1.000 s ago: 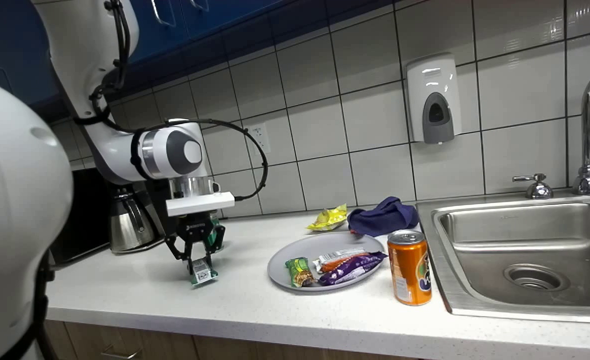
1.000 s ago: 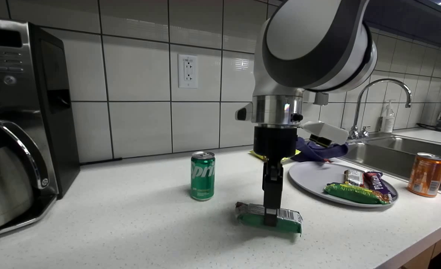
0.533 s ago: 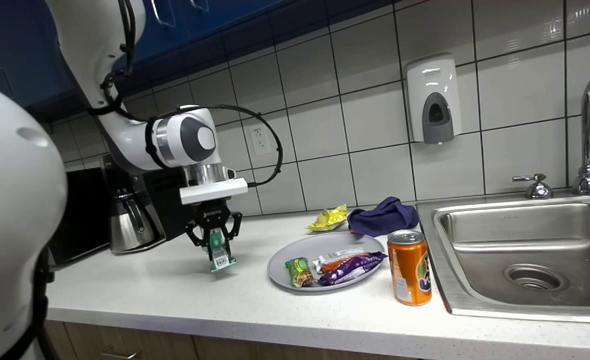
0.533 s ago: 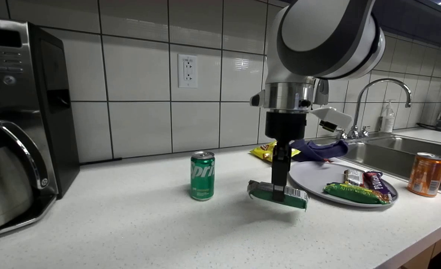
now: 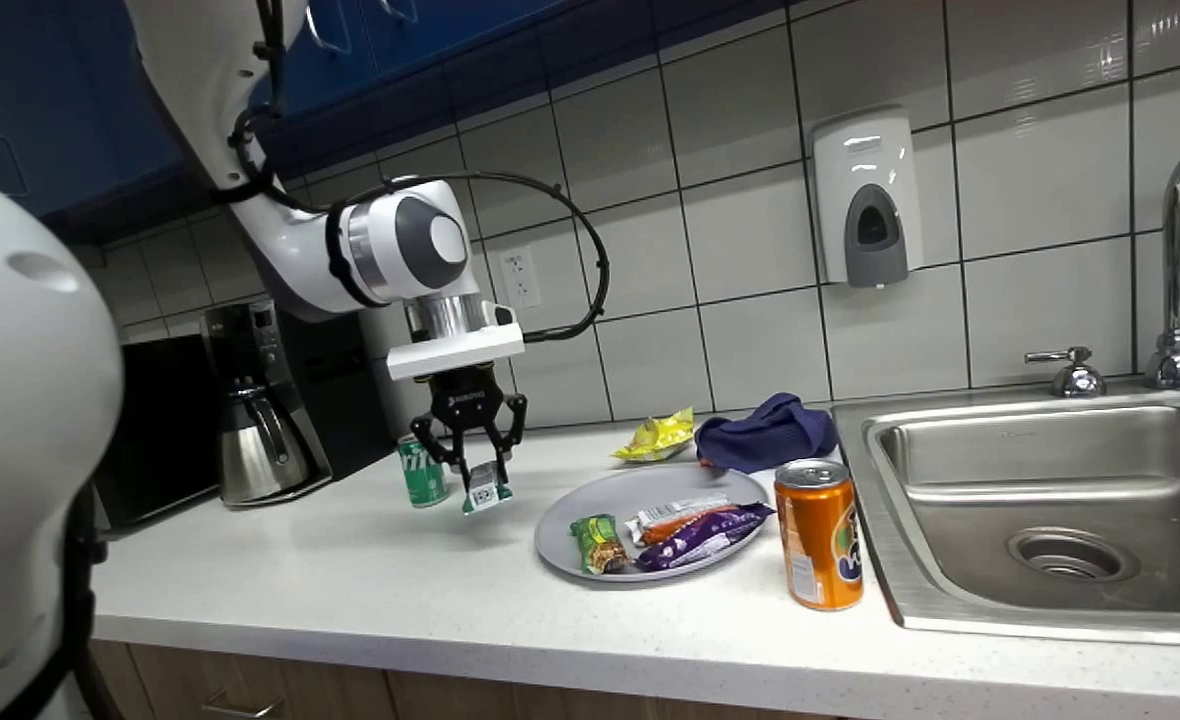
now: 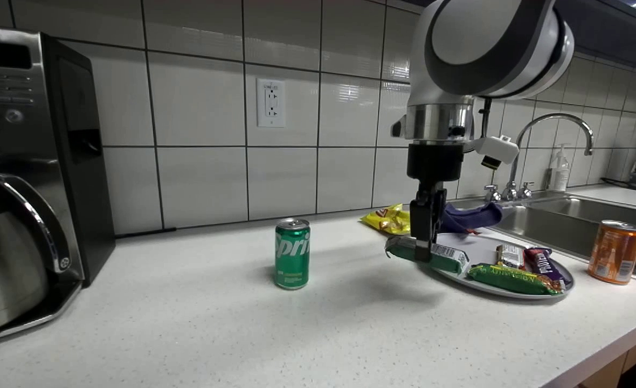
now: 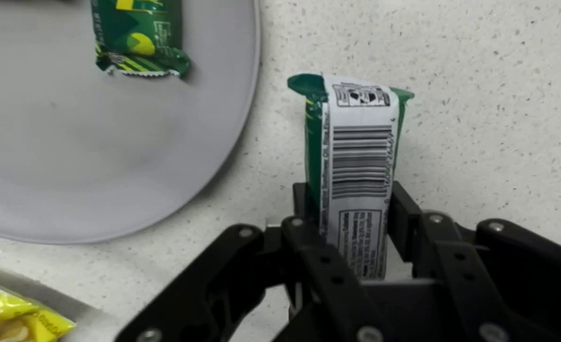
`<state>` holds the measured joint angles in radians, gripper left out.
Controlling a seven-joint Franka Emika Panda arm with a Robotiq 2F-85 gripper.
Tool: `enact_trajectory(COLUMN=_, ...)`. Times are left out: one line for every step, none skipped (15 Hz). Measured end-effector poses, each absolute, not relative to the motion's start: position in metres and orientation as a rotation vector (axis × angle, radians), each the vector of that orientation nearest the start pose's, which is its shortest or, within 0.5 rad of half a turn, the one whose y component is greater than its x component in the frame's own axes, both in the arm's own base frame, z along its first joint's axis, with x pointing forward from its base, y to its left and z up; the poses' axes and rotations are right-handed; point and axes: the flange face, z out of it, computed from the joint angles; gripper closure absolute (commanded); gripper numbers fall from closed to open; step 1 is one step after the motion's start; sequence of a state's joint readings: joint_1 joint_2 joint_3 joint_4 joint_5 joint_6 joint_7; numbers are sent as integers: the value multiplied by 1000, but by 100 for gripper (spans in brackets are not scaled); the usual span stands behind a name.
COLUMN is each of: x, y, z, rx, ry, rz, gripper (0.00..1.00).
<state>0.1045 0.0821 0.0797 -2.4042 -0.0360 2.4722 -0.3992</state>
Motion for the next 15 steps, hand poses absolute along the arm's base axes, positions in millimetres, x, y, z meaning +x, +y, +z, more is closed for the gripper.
enact_trajectory(x=487, y=84, z=282, rx=-3027, ry=-898, rz=16, gripper=84)
enact_trajectory(x=488, y=77, z=285, rx=-3045, ry=-842, rz=8, gripper=84)
enact_trajectory(x=490, y=70, z=287, rx=-3063, ry=-780, rz=-1, gripper=84)
enact_trajectory(x=491, y=63, z=290, rx=-3080, ry=-717, rz=-9, gripper=84)
enact_trajectory(x=492, y=56, z=292, rx=-3095, ry=-653, rz=-18, gripper=84)
enact_trajectory(x=493, y=51, z=294, rx=-3108, ry=-591, rz=-25, gripper=84)
enact_trajectory(x=493, y=45, z=295, rx=-3119, ry=-534, rz=-31, gripper=84)
enact_trajectory(x=494, y=41, z=296, rx=-3131, ry=-479, rz=-38, gripper=84)
enact_trajectory(x=494, y=36, z=297, rx=-3144, ry=-424, rz=-47, gripper=84)
enact_trajectory(x=495, y=33, z=297, rx=-3156, ry=-371, rz=-57, gripper=84)
enact_trajectory(x=495, y=29, z=298, rx=-3168, ry=-319, rz=-68, gripper=84)
enact_trajectory(x=496, y=26, z=298, rx=-3180, ry=-271, rz=-81, gripper=84)
enact_trajectory(x=496, y=24, z=298, rx=-3189, ry=-224, rz=-95, gripper=84)
enact_trajectory(x=496, y=21, z=297, rx=-3198, ry=-179, rz=-111, gripper=84)
enact_trajectory(x=497, y=20, z=297, rx=-3204, ry=-134, rz=-129, gripper=84)
